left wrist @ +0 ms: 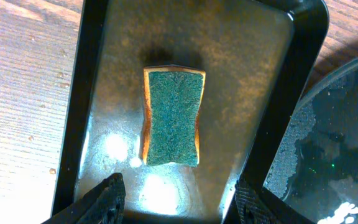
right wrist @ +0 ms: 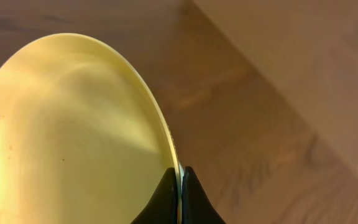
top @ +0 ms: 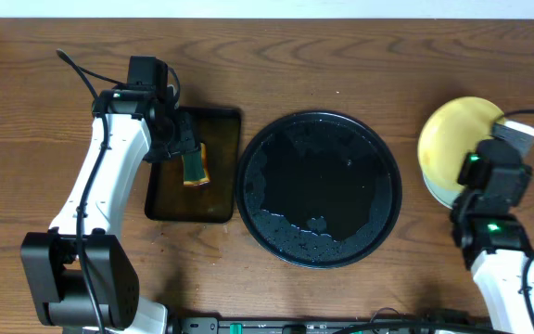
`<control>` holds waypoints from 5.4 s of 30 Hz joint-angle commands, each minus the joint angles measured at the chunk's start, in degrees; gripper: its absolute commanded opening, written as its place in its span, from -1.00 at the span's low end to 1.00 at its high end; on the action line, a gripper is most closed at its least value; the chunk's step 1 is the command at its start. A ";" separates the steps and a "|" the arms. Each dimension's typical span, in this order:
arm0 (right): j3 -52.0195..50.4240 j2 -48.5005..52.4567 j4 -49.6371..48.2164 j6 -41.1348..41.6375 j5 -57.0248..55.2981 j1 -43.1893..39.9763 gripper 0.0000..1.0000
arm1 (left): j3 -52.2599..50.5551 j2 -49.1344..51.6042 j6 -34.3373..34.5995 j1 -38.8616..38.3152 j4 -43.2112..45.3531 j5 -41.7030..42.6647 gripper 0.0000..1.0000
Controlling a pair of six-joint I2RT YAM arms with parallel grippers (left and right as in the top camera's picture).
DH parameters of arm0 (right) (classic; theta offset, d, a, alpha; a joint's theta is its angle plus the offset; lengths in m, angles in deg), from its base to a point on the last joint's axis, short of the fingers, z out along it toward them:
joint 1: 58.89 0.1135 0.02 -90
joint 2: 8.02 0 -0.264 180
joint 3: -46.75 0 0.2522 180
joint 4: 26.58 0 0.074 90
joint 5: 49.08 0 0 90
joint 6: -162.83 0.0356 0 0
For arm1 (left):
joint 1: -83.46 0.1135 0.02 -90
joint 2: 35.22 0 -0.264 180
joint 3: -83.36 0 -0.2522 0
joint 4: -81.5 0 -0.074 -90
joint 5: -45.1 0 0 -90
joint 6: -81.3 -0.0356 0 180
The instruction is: Clean dirty plates on tray and stack at the side
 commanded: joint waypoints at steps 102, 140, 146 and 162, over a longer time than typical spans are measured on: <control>6.64 -28.98 38.29 -1.97 40.17 3.78 0.98 | -30.34 -68.02 0.83 -0.46 5.01 -3.32 0.60; -35.93 -60.17 -5.40 -3.04 35.85 8.57 0.98 | -30.34 -68.02 0.83 -0.46 5.01 -3.32 0.61; -35.93 -60.06 -5.38 -3.04 35.85 8.57 0.98 | -30.34 -68.02 0.83 -0.46 5.01 -3.32 0.61; -35.93 -60.06 -5.40 -3.04 35.85 8.59 0.99 | -30.36 -68.81 0.81 -0.44 4.13 -3.32 0.61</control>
